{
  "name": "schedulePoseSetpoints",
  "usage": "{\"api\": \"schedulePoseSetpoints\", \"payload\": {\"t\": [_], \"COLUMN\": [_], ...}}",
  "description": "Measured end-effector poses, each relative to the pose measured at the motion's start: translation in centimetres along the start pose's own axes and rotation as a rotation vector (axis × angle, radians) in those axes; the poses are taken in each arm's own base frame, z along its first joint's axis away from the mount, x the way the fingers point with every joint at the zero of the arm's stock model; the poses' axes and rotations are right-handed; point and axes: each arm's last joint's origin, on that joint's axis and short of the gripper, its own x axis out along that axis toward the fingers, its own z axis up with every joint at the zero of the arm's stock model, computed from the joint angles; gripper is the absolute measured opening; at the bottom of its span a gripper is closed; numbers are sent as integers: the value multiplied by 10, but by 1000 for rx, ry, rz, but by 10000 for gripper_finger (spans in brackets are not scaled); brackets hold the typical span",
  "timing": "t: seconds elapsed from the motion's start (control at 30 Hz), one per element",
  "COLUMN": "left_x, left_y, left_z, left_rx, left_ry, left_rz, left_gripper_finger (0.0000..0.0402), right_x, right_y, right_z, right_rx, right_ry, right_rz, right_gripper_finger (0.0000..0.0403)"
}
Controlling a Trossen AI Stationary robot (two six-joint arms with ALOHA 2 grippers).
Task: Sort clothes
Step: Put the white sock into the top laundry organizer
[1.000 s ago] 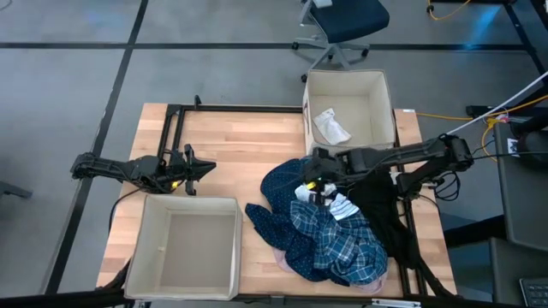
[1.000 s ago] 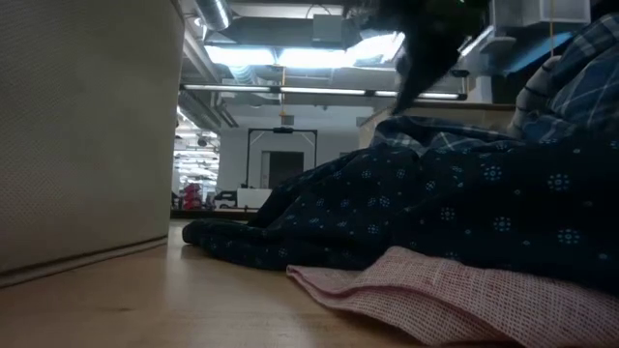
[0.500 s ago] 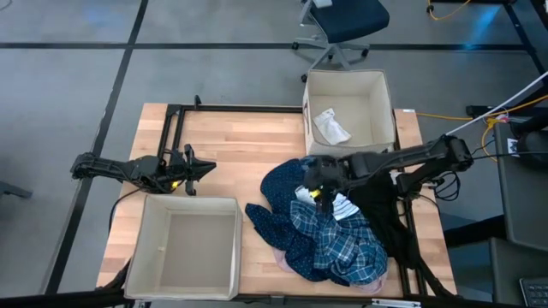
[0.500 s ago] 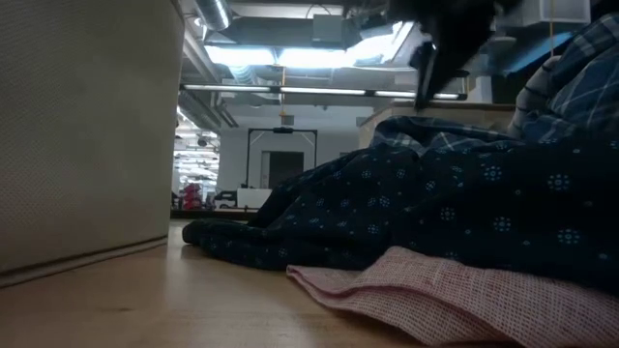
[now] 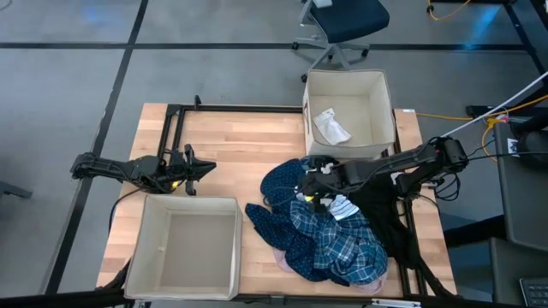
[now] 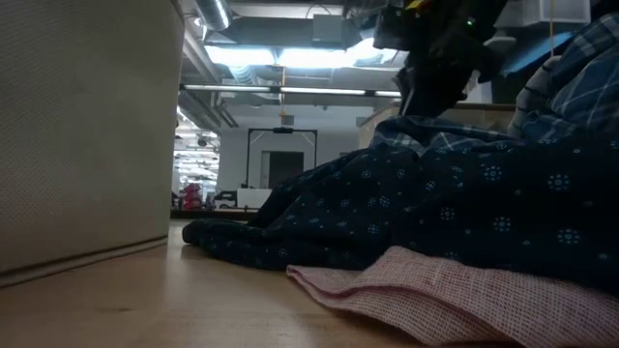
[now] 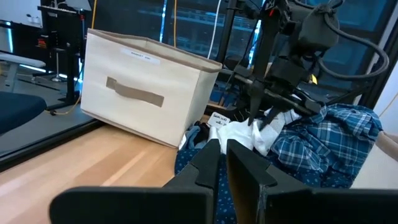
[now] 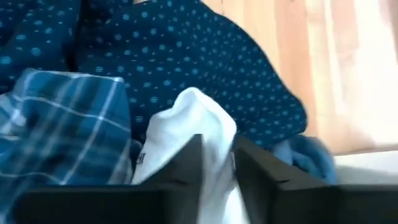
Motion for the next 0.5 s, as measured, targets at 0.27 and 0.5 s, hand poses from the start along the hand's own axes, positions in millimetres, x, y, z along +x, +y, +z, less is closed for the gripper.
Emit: {"api": "schedulePoseSetpoints", "payload": {"t": [0.27,0.5], "left_x": [0,0], "left_y": [0,0], "left_z": [0,0], "left_rx": [0,0], "left_ry": [0,0], "left_rz": [0,0], "left_gripper_finger": [19,19], "right_x": [-43,-123], "right_y": [-16,-45], "right_z": [27,50], "right_rx": [-42,1], "right_ry": [-100,-302], "right_rz": [-184,-469], "right_gripper_finger": [19,12]}}
